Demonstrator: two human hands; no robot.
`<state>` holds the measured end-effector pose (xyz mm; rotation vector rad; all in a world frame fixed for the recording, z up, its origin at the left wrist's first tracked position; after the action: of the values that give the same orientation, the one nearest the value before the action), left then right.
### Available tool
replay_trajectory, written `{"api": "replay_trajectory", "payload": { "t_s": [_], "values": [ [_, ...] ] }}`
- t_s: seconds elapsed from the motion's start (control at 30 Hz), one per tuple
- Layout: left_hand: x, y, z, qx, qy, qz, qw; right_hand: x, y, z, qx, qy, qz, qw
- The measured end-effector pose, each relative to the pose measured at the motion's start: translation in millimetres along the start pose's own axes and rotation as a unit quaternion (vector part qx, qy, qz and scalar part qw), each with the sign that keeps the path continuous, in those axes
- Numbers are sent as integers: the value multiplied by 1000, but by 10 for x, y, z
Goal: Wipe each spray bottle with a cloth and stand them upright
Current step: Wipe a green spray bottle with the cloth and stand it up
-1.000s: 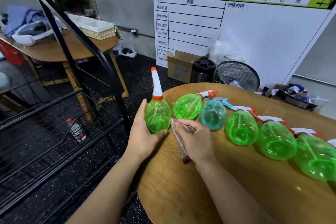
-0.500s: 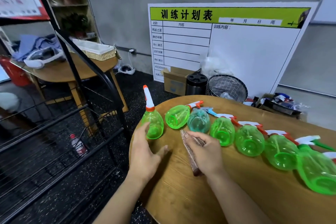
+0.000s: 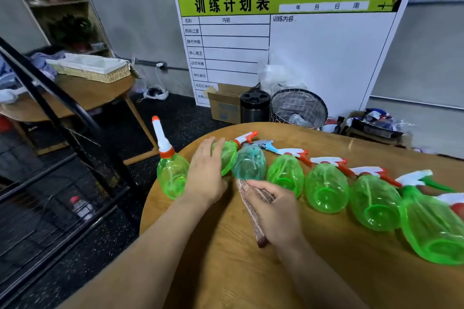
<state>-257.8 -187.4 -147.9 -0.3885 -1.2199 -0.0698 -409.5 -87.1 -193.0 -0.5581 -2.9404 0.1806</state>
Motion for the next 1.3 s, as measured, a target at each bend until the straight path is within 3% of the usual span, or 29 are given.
{"api": "replay_trajectory", "payload": {
  "t_s": [0.13,0.33,0.63,0.8,0.87,1.07,1.2,1.3],
  "values": [
    [-145,-117,-30,14,-65,-27,997,24,-19,77,-14,-38,-6,999],
    [-197,-144,-36,13,-73,-24,997,67,-27,134,-30,-32,-3,999],
    [303,-61,146,-1,-11,75,997,216,84,-254,-33,-34,3,999],
    [909,154,438,-15,130,130,983,445,247,-753,-7,-53,30,998],
    [1166,307,575,-17,236,146,960,556,317,-1005,9,-67,46,997],
    [1886,964,1098,-29,515,143,845,1021,732,-1979,85,-113,98,985],
    [2330,1392,1502,-50,646,102,754,1316,1179,-2642,149,-110,116,976],
    [2641,1720,1825,-92,693,87,710,1535,1567,-3059,191,-114,129,966]
  ]
}}
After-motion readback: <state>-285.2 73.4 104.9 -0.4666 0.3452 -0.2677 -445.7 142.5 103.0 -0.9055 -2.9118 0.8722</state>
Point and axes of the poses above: each hand's wrist, its own y-axis away from the middle knuckle, its own x-axis out of the back of the hand, z = x × y, the point moved 7 cm from there along -y, towards the middle knuckle, and after that the axes turned 1 degree about y, right-handed, at the moved point
